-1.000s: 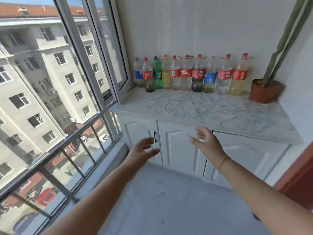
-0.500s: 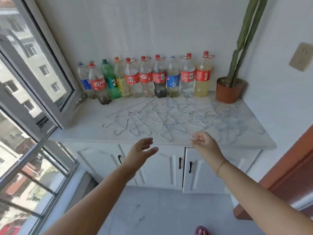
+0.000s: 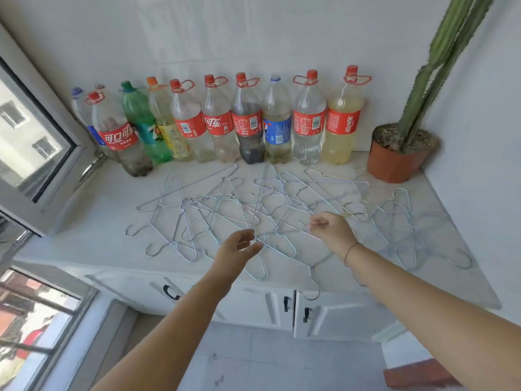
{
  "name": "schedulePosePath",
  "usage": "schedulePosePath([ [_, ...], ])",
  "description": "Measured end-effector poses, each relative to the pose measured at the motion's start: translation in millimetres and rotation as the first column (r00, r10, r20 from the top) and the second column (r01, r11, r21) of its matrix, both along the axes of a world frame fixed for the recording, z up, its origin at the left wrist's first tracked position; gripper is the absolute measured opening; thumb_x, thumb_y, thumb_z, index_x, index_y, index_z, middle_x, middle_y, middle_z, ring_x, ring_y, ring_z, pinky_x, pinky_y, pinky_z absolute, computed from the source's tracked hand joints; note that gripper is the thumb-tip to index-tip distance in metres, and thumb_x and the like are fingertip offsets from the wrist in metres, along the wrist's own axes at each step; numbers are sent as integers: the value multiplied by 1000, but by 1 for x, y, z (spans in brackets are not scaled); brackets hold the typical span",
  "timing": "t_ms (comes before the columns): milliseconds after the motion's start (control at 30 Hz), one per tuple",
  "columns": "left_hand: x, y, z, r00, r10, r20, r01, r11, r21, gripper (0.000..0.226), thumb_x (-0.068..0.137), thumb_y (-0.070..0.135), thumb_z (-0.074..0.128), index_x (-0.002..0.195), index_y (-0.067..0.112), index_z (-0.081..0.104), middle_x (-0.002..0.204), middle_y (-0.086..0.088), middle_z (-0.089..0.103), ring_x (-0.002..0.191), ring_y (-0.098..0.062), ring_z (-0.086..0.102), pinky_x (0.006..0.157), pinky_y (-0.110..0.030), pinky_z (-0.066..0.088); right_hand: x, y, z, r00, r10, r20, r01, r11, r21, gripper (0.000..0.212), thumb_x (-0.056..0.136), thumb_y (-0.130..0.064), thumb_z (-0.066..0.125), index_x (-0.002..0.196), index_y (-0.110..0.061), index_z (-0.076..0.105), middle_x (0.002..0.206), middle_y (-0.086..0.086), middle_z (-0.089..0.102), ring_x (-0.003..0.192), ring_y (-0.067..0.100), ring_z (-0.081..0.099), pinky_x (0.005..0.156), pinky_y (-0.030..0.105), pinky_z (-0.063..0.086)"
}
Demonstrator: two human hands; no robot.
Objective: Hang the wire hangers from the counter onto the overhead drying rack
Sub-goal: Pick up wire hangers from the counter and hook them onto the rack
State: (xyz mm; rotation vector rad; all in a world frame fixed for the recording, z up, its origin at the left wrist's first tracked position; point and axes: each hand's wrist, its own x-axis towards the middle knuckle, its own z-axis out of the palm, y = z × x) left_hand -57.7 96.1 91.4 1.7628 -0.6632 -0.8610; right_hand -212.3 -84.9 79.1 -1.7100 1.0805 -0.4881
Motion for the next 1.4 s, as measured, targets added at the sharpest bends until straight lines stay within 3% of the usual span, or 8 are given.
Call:
schedulePosePath([
  [333, 47, -73, -43, 995, -10, -95, 16, 997, 70, 34, 83, 22, 69, 115, 21, 58, 117, 0, 62, 113, -14, 56, 91, -25, 42, 73, -86, -58, 965, 101, -240, -110, 994, -22, 28, 81, -13, 63, 108, -9, 64, 111, 5, 66, 97, 16, 59, 82, 20, 39],
  [533, 69, -111, -55, 985, -73, -154, 88, 992, 95, 33, 84, 21, 68, 115, 20, 58, 116, 0, 63, 111, -13, 57, 86, -19, 42, 99, -112, -83, 914, 87, -396, -125, 990, -69, 26, 76, -21, 66, 102, -19, 67, 108, -2, 69, 106, 20, 61, 96, 35, 45],
  [800, 85, -142, -69, 971, -103, -214, 139, 978, 157, 36, 85, 22, 67, 119, 17, 58, 115, 0, 63, 100, -4, 58, 75, -11, 42, 125, -121, -92, 847, 30, -531, -132, 979, -155, 19, 79, -18, 56, 92, -27, 66, 91, -7, 70, 104, 20, 51, 87, 31, 32],
  [867, 87, -149, -70, 970, -98, -222, 135, 978, 158, 36, 85, 20, 66, 120, 16, 57, 114, 0, 62, 100, -6, 58, 74, -9, 42, 125, -127, -93, 869, 30, -495, -92, 990, -102, 17, 78, -17, 57, 87, -26, 68, 84, -6, 69, 96, 19, 57, 86, 31, 38],
  [967, 86, -156, -72, 969, -93, -229, 131, 979, 158, 34, 86, 21, 66, 118, 18, 58, 114, 0, 63, 103, -8, 59, 76, -11, 42, 120, -138, -87, 979, 39, -198, -12, 990, 138, 10, 76, -9, 67, 83, -16, 71, 76, 1, 65, 78, 17, 60, 76, 26, 47],
  [1067, 82, -166, -75, 970, -104, -219, 144, 975, 171, 29, 87, 21, 64, 115, 19, 60, 112, 2, 64, 103, -9, 59, 76, -11, 42, 111, -152, -63, 999, -43, 32, 34, 968, 247, 13, 80, 0, 65, 93, -2, 69, 72, 4, 62, 63, 4, 56, 58, 8, 43],
  [1133, 78, -177, -77, 974, -109, -198, 147, 971, 189, 32, 88, 20, 63, 119, 14, 59, 112, 1, 64, 102, -10, 59, 78, -14, 42, 102, -163, -45, 988, -107, 109, 69, 950, 305, 17, 83, 2, 61, 99, 2, 67, 64, 3, 55, 48, 0, 49, 50, 8, 38],
  [1400, 66, -218, -92, 980, -55, -191, 110, 950, 293, 43, 88, 16, 62, 129, 8, 51, 119, -8, 56, 103, -17, 52, 81, -23, 38, 65, -174, -22, 933, -213, 289, 9, 820, 572, 20, 92, -9, 50, 93, -17, 67, 76, 3, 58, 66, 9, 50, 68, 19, 39],
])
